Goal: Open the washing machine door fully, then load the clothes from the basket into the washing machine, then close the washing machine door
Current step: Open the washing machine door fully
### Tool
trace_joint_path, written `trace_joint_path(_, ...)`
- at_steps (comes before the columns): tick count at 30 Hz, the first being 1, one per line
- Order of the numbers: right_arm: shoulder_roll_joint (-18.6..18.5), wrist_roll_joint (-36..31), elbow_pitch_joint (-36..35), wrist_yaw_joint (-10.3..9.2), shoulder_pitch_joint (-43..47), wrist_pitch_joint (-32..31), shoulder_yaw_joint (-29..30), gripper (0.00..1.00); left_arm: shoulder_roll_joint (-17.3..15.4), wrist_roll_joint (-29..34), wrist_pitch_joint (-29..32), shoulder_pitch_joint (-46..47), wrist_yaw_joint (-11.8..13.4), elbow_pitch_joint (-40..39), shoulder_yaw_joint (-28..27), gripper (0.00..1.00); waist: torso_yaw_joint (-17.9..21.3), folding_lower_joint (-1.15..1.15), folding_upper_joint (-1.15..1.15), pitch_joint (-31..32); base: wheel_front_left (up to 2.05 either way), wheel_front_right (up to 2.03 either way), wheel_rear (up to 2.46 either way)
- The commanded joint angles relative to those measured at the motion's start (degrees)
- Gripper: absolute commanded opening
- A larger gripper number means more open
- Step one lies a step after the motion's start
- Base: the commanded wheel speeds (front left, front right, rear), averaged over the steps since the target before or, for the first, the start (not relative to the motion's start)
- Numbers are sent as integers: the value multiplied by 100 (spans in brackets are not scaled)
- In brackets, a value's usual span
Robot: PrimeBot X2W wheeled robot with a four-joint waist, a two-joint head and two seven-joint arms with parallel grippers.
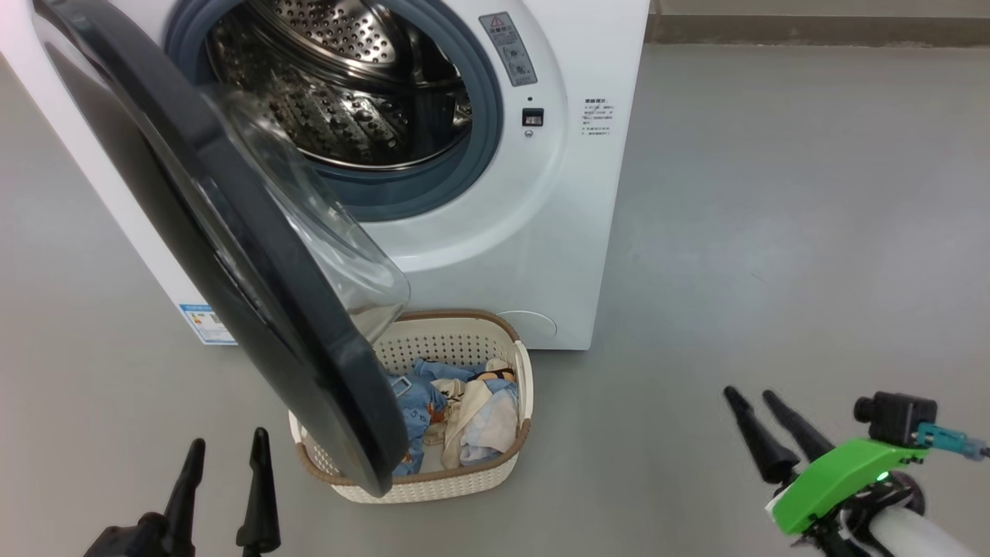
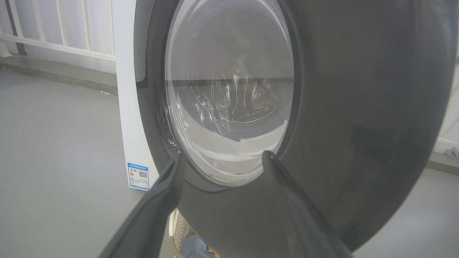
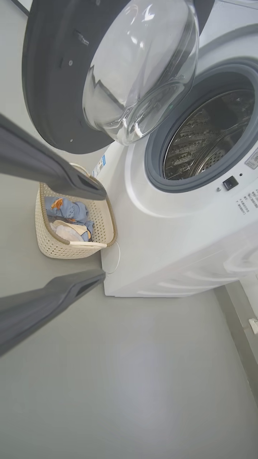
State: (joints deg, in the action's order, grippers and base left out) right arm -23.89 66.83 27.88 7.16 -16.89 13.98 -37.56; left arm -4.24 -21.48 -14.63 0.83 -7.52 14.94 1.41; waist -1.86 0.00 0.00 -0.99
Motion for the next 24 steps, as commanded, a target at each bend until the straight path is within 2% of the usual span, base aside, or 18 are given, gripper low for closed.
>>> trace_joint_path(1, -130, -246, 4, 33, -33, 94, 126, 100, -37, 74, -37, 81, 3, -146, -213, 100, 8, 0, 0, -4, 0, 0, 0)
trace_joint_path(7, 383, -1466, -182, 33, 350, 100, 1551, 100, -8, 78, -37, 83, 3, -160, -247, 100, 20, 0, 0, -18, 0, 0, 0)
trace_joint_path(12, 803, -2299, -591, 33, 772, 101, 2379, 100, 7, 86, -37, 96, 3, -159, -252, 100, 15, 0, 0, -19, 0, 0, 0)
trace_joint_path(17, 977, -2899, -895, 33, 1072, 101, 2701, 100, 16, 97, -37, 102, 3, -164, -243, 100, -3, 0, 0, -16, 0, 0, 0)
trace_joint_path(24, 1011, -3527, -1140, 33, 1329, 101, 2789, 100, 32, 98, -37, 106, 3, -167, -234, 100, -32, 0, 0, -22, 0, 0, 0)
